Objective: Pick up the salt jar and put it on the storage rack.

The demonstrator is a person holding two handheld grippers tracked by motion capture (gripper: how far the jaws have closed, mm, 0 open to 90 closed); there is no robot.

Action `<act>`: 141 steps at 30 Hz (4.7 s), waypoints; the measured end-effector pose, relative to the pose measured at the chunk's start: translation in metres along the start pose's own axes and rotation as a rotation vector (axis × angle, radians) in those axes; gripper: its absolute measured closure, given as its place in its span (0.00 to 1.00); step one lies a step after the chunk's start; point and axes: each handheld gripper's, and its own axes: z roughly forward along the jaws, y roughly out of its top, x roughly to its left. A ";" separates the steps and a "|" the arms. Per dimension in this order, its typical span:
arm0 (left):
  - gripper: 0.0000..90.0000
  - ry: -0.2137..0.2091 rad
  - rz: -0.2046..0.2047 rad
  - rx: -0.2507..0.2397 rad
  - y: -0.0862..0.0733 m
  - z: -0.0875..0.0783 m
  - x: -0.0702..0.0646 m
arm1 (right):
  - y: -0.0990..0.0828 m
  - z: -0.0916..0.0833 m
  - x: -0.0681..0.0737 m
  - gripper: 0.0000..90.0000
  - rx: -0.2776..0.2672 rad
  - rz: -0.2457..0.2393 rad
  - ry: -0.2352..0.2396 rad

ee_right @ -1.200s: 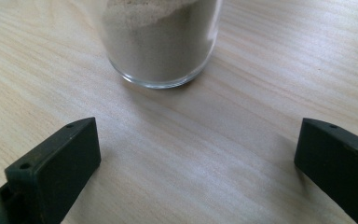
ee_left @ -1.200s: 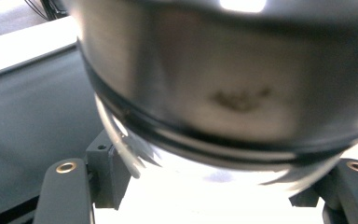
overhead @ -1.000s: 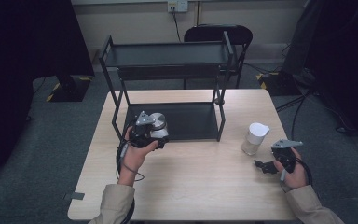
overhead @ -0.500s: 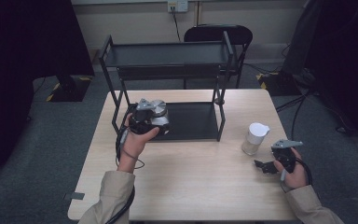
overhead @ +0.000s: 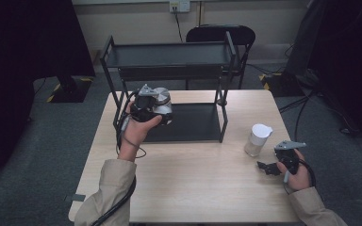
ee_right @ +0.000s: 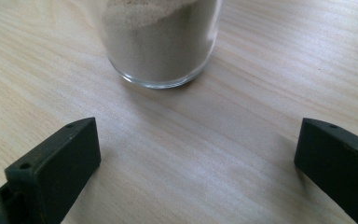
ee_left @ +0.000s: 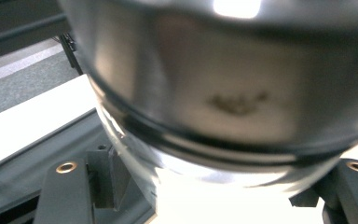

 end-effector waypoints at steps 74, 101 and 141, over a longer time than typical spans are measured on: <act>0.34 0.086 0.012 -0.013 0.133 -0.036 0.019 | 0.000 0.000 0.000 0.00 0.000 0.002 -0.001; 0.34 0.114 -0.028 -0.004 0.164 -0.006 0.043 | 0.000 0.000 0.000 0.00 0.000 0.001 -0.001; 0.34 0.148 -0.081 0.000 0.165 0.018 0.044 | 0.000 0.000 0.000 0.00 0.000 0.002 -0.001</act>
